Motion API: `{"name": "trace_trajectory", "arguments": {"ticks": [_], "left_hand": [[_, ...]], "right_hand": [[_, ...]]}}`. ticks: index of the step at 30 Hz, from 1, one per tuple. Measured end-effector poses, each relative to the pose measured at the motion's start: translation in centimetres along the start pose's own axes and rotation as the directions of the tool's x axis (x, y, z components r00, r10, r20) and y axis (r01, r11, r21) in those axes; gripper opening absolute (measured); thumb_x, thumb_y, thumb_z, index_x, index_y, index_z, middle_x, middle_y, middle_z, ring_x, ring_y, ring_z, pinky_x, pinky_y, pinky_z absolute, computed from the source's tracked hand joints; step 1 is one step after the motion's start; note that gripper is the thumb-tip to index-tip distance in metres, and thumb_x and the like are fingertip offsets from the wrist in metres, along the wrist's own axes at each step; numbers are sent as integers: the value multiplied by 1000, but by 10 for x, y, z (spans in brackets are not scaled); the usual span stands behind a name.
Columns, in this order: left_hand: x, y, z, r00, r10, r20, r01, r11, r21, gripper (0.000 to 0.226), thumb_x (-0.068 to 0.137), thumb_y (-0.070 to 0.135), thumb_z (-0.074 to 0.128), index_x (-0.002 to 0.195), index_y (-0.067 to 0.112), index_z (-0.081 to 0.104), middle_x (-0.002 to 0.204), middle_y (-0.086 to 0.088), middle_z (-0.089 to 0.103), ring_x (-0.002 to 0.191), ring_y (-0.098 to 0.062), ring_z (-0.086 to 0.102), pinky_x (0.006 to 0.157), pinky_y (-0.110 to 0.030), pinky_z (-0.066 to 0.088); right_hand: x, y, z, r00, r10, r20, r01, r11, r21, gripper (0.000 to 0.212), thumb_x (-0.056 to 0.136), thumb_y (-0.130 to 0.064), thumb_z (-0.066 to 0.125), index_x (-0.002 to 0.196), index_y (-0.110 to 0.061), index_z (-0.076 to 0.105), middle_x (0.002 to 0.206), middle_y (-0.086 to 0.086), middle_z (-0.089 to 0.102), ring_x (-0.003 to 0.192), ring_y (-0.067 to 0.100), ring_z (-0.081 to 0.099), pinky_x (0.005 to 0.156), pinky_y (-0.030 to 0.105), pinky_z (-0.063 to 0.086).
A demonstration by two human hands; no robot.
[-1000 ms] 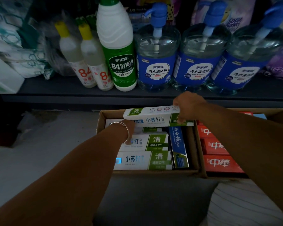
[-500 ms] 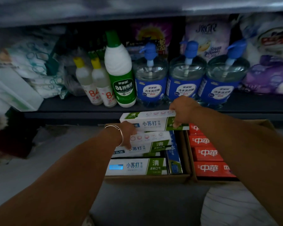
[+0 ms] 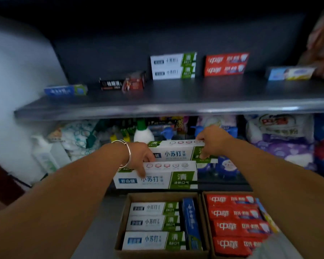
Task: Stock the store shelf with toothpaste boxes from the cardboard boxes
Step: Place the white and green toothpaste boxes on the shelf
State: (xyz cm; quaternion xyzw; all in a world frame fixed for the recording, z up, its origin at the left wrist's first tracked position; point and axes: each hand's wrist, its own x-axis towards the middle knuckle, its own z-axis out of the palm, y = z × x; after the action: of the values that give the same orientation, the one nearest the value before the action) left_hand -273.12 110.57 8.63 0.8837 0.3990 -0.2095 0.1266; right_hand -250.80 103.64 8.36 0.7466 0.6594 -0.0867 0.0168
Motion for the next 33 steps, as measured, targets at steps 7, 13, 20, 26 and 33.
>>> {"name": "trace_trajectory", "arguments": {"ticks": [7, 13, 20, 26, 33], "left_hand": [[-42, 24, -76, 995, -27, -95, 27, 1000, -6, 46, 70, 22, 78, 113, 34, 64, 89, 21, 65, 89, -5, 63, 88, -29, 52], [-54, 39, -120, 984, -15, -178, 5, 998, -59, 49, 71, 18, 78, 116, 27, 64, 97, 17, 70, 91, -4, 66, 91, -29, 52], [-27, 31, -167, 975, 26, -221, -44, 996, -76, 47, 72, 16, 77, 116, 23, 64, 101, 13, 71, 93, -5, 67, 89, -26, 53], [10, 9, -210, 958, 39, -285, -68, 993, -95, 46, 73, 14, 77, 115, 23, 65, 96, 14, 70, 91, -5, 67, 87, -25, 53], [69, -15, -238, 950, 42, -310, -65, 996, -64, 44, 73, 16, 77, 114, 25, 65, 99, 13, 69, 93, -6, 65, 91, -28, 52]], "right_hand": [[-25, 16, -81, 988, 0, -154, 7, 999, 43, 46, 71, -22, 79, 115, -16, 66, 111, 3, 65, 102, 18, 59, 91, 30, 49], [-27, 27, -124, 966, -11, -258, 28, 998, 62, 45, 74, -18, 78, 117, -14, 65, 114, 4, 63, 106, 20, 58, 93, 30, 48], [10, 28, -155, 956, 35, -292, -5, 994, 105, 53, 77, -16, 75, 127, -11, 58, 121, 8, 61, 113, 23, 55, 101, 34, 44], [63, 36, -178, 950, 77, -304, -45, 993, 110, 55, 78, -16, 73, 130, -11, 55, 123, 7, 59, 113, 23, 55, 101, 34, 45], [133, 49, -184, 953, 113, -281, -90, 992, 94, 56, 82, -16, 69, 134, -13, 49, 129, 8, 53, 119, 24, 50, 103, 35, 42]]}}
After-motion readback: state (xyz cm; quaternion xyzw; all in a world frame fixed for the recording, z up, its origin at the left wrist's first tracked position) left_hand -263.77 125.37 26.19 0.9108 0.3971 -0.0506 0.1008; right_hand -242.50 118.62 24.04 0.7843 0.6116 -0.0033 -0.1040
